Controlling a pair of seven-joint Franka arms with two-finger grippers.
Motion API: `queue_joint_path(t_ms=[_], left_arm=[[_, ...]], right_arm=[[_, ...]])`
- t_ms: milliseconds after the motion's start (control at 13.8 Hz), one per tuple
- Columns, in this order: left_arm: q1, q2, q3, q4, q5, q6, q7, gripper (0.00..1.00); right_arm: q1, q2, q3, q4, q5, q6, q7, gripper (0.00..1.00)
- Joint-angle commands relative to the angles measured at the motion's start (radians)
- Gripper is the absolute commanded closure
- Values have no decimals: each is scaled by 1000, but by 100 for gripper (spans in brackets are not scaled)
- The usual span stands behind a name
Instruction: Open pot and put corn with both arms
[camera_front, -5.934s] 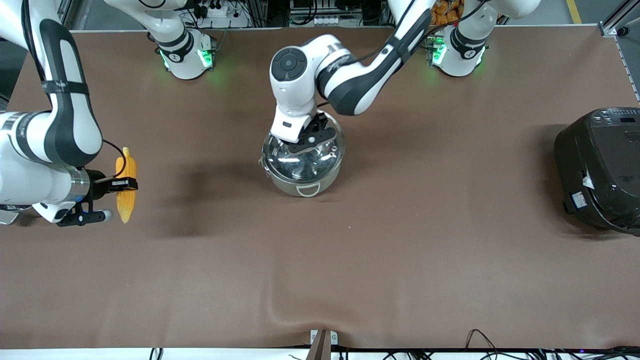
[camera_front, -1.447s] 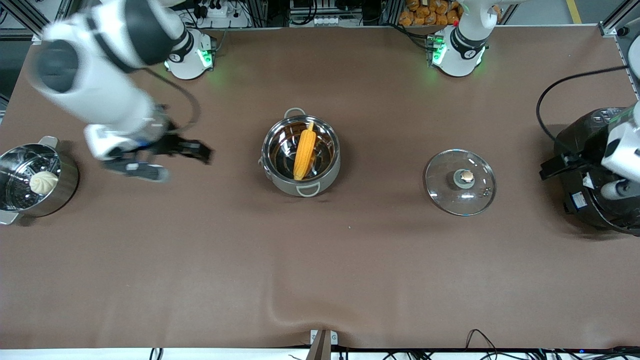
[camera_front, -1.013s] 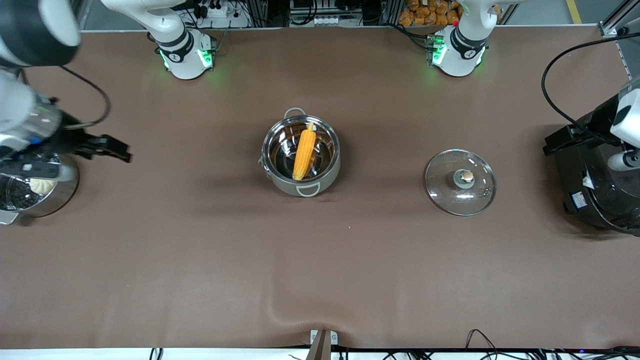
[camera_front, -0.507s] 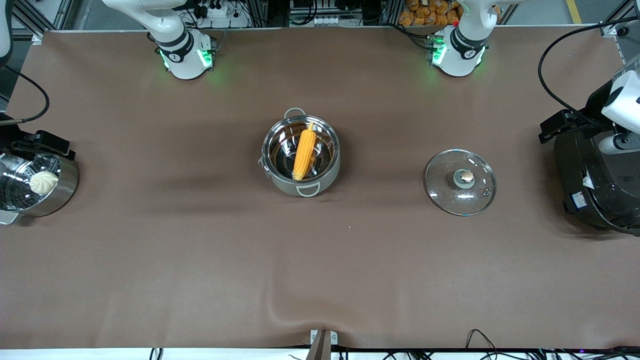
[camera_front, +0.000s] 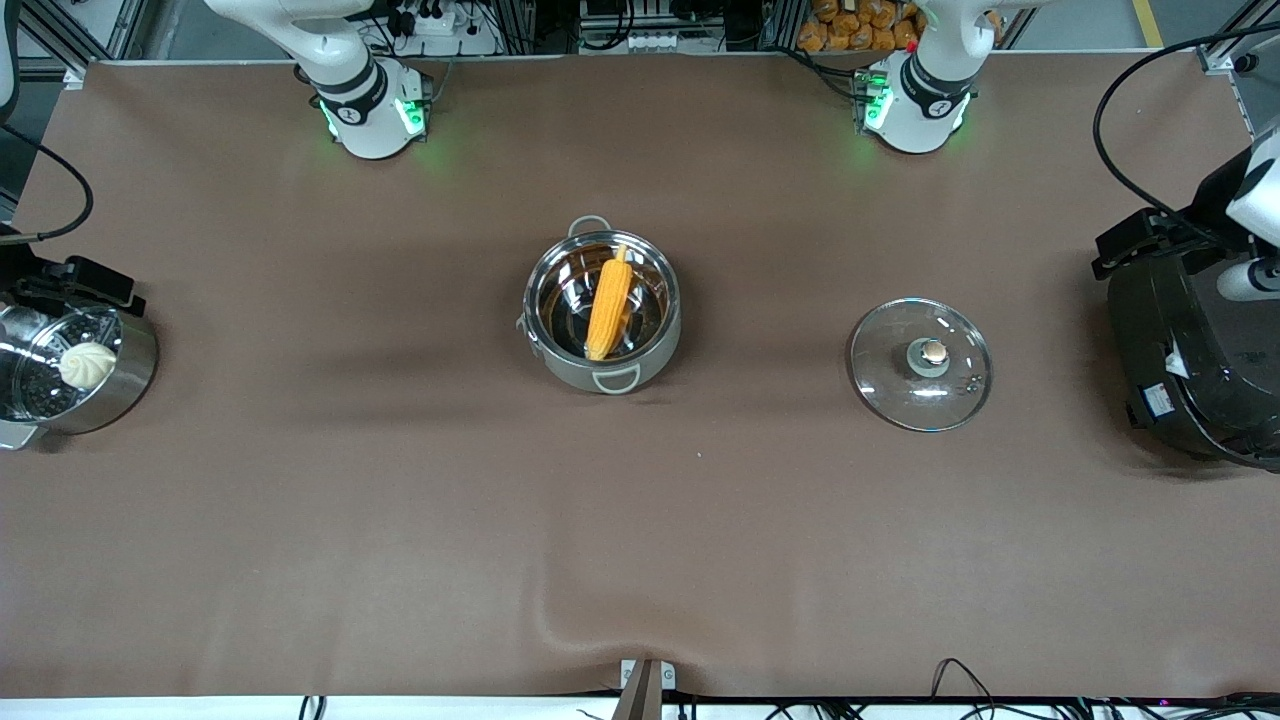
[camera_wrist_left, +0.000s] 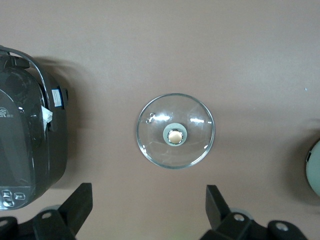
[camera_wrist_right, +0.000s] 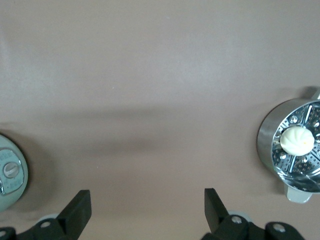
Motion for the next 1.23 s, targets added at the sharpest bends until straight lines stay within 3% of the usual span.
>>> queue_joint_path(t_ms=[0, 289, 507, 1158], left_arm=[[4, 33, -3, 62, -5, -60, 32, 0], [1, 33, -5, 68, -3, -60, 32, 0], [-1, 33, -6, 68, -5, -60, 30, 0], [-5, 35, -10, 68, -3, -60, 32, 0]], right_arm=[[-5, -42, 10, 8, -12, -53, -6, 0], [-2, -45, 13, 42, -15, -93, -5, 0], [29, -43, 16, 42, -87, -93, -5, 0], [30, -43, 16, 48, -55, -91, 3, 0]])
